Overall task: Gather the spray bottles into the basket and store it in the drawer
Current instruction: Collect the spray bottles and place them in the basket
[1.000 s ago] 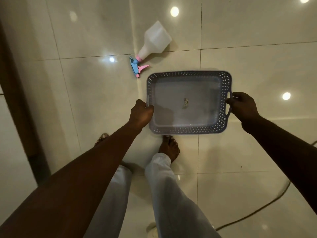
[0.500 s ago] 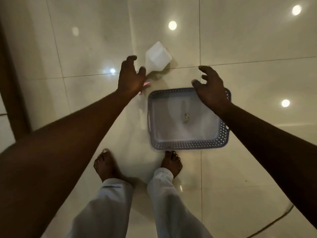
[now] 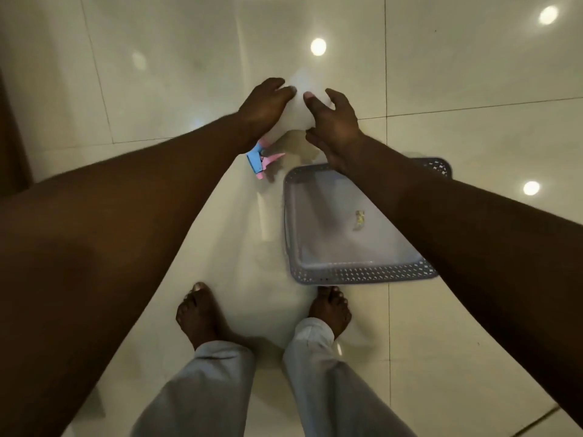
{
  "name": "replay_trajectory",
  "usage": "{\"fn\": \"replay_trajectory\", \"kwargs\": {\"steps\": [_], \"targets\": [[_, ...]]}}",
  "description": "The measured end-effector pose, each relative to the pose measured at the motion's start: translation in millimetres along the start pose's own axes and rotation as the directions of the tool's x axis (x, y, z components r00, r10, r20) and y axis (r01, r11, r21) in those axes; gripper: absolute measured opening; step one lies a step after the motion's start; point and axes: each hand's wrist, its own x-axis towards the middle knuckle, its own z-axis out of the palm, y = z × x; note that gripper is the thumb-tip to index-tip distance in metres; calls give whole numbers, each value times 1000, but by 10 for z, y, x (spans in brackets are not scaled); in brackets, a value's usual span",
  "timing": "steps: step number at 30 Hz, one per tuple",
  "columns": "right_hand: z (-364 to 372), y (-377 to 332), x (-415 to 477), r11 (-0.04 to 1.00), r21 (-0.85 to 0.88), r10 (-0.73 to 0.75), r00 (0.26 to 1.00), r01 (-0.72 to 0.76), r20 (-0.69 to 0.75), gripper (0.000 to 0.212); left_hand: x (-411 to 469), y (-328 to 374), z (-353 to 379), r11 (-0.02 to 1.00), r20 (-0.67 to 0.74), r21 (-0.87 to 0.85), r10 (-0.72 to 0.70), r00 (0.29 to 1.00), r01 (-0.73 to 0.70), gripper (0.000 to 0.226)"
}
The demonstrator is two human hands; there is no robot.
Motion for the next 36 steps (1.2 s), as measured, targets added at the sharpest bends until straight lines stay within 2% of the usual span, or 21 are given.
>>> {"fn": "replay_trajectory", "kwargs": {"steps": [4, 7, 10, 15, 19, 23, 25, 27, 30, 36], "targets": [[-103, -196, -362, 998, 63, 7, 998, -11, 60, 61, -343, 148, -322, 999, 5, -23, 46, 999, -46, 45], [-279, -284, -688, 998, 14, 65, 994, -67, 93, 53, -663, 267, -492, 995, 93, -94, -31, 995, 40, 42], [-450, -223, -943, 983, -9, 183, 979, -183, 90, 40, -1006, 273, -444, 976, 182, -143, -135, 974, 162, 45], [-668, 103, -1178, 931, -47, 364, 926, -361, 100, 50, -1380, 56, -41, 891, 188, -286, -309, 932, 353, 47], [-781, 385, -1152, 887, -37, 462, 881, -460, 108, 60, -1408, -196, 369, 810, 166, -378, -416, 894, 447, 39], [-803, 546, -975, 855, -9, 516, 850, -518, 101, 60, -1267, -405, 675, 810, 74, -377, -456, 887, 448, 40], [-808, 569, -876, 816, 2, 574, 810, -579, 117, 60, -1174, -454, 758, 817, 41, -373, -459, 888, 440, 40], [-814, 594, -788, 780, 7, 618, 773, -626, 144, 60, -1086, -478, 806, 818, 32, -372, -460, 887, 438, 48], [-809, 649, -677, 772, -21, 630, 760, -635, 157, 64, -992, -496, 833, 824, 19, -370, -455, 890, 429, 57], [-752, 738, -508, 752, -35, 653, 737, -658, 175, 70, -919, -519, 870, 842, -20, -331, -457, 889, 426, 43]]}}
